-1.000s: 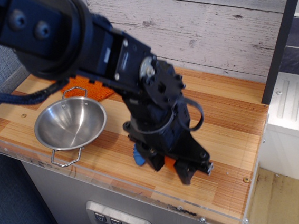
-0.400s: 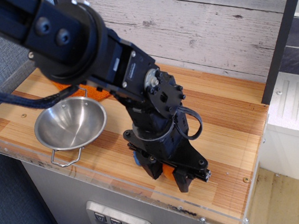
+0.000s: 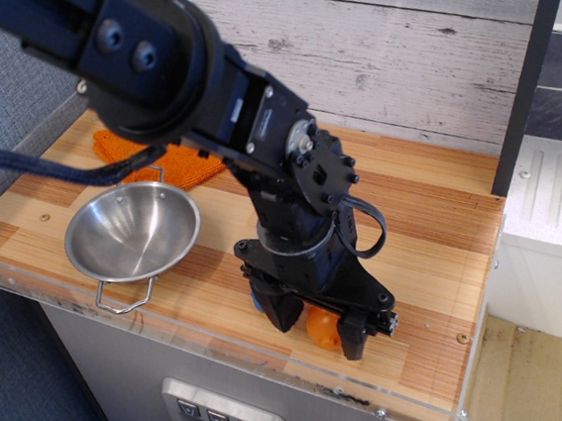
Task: Place the carrot to the right of the blue spoon
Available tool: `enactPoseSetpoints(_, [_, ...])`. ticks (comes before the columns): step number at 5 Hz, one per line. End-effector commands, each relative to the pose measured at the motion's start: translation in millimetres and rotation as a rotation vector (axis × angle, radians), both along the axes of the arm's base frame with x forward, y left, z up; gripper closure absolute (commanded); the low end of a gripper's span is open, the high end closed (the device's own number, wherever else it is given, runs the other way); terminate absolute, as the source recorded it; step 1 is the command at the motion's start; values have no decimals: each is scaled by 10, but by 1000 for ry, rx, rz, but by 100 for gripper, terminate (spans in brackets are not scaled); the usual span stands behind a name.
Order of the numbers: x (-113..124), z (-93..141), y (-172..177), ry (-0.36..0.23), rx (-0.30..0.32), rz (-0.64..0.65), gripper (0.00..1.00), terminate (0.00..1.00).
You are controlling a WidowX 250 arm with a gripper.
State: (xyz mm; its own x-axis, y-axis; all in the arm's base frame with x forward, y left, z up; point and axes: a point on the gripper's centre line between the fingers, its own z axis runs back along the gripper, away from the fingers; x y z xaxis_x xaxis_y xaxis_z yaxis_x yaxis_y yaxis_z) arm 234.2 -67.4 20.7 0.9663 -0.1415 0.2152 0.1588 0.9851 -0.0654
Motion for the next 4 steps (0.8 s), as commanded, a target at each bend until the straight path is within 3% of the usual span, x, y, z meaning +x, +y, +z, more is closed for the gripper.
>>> enactPoseSetpoints(1, [34, 121, 37, -29, -10, 8, 0, 0])
enactPoseSetpoints(2, [59, 191, 20, -39, -10, 0, 0, 0])
enactPoseSetpoints(4, [178, 697, -14, -148, -53, 3, 0, 0])
